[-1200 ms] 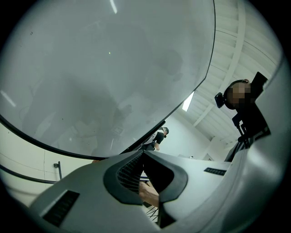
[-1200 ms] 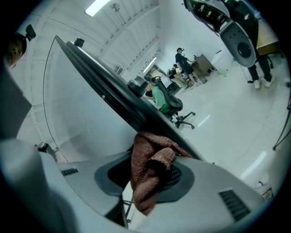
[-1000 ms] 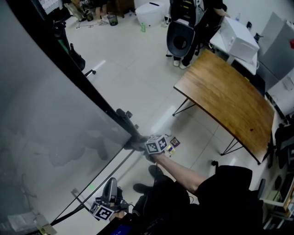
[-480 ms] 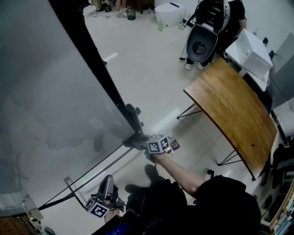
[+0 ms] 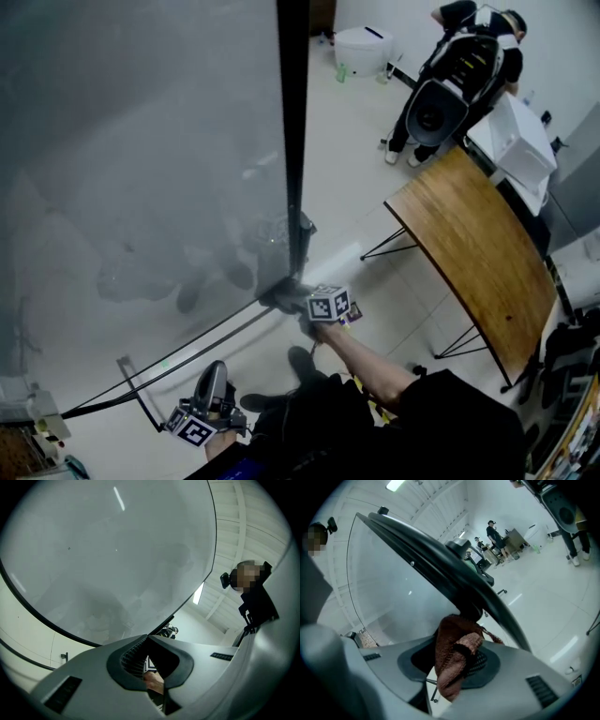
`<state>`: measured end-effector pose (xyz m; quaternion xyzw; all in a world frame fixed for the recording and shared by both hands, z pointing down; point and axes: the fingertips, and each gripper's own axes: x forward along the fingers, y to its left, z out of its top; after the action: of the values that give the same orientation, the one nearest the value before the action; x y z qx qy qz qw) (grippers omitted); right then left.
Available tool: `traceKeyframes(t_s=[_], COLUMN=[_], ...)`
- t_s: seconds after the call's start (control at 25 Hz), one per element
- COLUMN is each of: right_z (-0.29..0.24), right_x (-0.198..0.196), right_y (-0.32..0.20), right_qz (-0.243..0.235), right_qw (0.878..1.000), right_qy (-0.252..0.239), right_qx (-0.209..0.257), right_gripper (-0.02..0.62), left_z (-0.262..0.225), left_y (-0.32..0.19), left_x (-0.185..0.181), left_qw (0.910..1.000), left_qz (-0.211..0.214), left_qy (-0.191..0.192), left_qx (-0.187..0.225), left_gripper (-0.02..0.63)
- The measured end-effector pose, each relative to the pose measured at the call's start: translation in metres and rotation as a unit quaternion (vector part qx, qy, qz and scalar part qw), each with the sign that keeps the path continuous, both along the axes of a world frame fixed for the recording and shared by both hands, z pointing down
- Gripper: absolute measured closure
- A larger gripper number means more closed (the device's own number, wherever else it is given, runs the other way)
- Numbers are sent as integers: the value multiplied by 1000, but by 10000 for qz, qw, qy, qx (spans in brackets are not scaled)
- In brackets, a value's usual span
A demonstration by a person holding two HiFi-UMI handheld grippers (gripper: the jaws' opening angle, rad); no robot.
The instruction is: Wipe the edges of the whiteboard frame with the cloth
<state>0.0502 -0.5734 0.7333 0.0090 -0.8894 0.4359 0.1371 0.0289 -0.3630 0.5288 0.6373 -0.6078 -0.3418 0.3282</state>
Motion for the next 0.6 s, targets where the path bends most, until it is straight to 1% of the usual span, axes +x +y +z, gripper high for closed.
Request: traceKeyframes(t_s=[0.08,0.2,0.28,0.52,0.6], right_z=[0,6,5,7,5], right_x=[-3,-7,-10,-40,-45], right_y=[2,8,16,47,49], right_qz=[32,32,29,40,4], right_qw=[10000,10000,10000,9999,9999], right_qy=[26,6,37,118,97], right_qx=[23,-21,-7,64,64], right_gripper=[456,454,454,454,455], left_z=[-2,2,3,10,12], left_y=[7,21,31,73,76], left_x=[-7,-15,-22,-60,-63], left_qw=[10000,9999,9998,9994,9993], left_qz=[-19,-122,-182,-310,-354], left_qy=[-16,20,-42,-92,-53], left_qx=[61,14,28,99,71], left_gripper=[615,615,615,615,615])
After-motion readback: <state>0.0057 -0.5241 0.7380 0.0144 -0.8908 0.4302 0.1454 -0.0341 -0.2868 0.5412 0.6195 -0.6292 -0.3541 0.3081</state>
